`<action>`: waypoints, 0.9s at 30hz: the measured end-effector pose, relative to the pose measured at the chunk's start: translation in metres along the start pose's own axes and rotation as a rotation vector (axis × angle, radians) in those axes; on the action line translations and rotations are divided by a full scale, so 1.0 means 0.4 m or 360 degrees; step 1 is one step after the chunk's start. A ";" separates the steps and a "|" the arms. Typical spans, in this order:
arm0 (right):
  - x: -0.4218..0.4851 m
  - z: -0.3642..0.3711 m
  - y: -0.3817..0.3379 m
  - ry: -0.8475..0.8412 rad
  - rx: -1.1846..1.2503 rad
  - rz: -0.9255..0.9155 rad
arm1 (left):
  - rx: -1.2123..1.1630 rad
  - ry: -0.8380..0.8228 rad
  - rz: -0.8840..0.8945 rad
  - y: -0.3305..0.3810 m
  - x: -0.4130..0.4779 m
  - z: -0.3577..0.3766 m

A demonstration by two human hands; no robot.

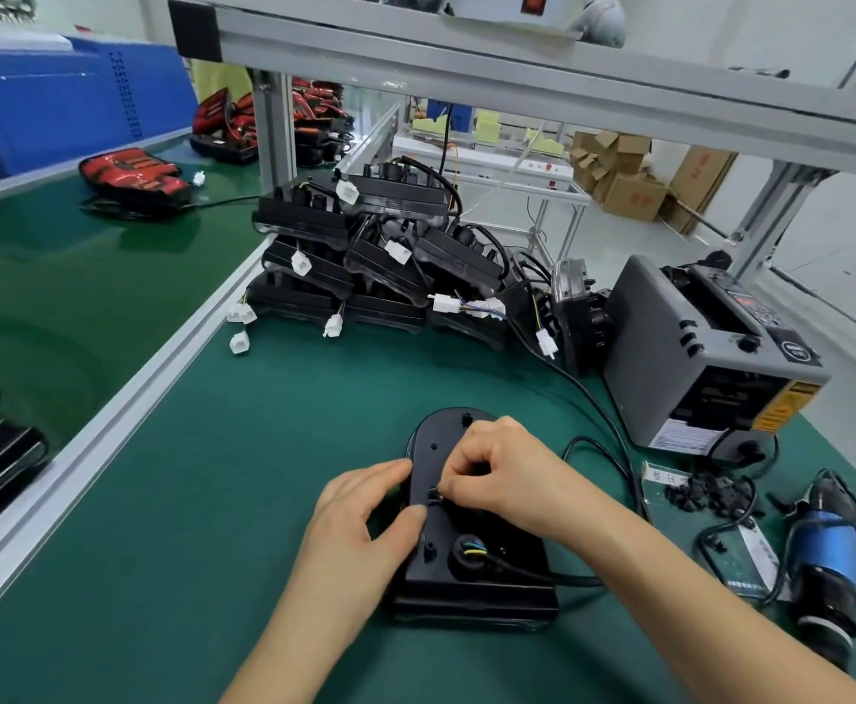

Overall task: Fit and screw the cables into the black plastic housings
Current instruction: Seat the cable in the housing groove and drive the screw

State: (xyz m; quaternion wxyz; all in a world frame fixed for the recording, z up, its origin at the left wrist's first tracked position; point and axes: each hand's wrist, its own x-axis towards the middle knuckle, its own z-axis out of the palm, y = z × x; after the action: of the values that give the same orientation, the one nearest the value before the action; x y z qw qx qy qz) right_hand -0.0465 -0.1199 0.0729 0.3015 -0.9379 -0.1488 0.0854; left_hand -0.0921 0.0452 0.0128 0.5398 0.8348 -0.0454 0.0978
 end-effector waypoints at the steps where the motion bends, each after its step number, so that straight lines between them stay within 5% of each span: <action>1: -0.001 0.000 0.000 0.0002 -0.0025 -0.0004 | 0.0005 0.0026 -0.0017 0.005 -0.004 0.000; 11: -0.001 -0.004 -0.003 -0.0041 -0.0099 -0.0011 | 0.0804 0.0124 0.0728 0.026 -0.027 -0.017; 27: 0.005 -0.007 -0.001 -0.0051 0.0075 0.0050 | 0.0814 0.0173 0.0712 0.007 -0.037 -0.019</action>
State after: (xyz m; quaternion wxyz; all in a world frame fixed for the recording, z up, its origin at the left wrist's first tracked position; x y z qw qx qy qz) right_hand -0.0440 -0.1205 0.0751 0.3198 -0.9312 -0.1369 0.1087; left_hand -0.1078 0.0504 0.0152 0.2799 0.9061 -0.1725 0.2661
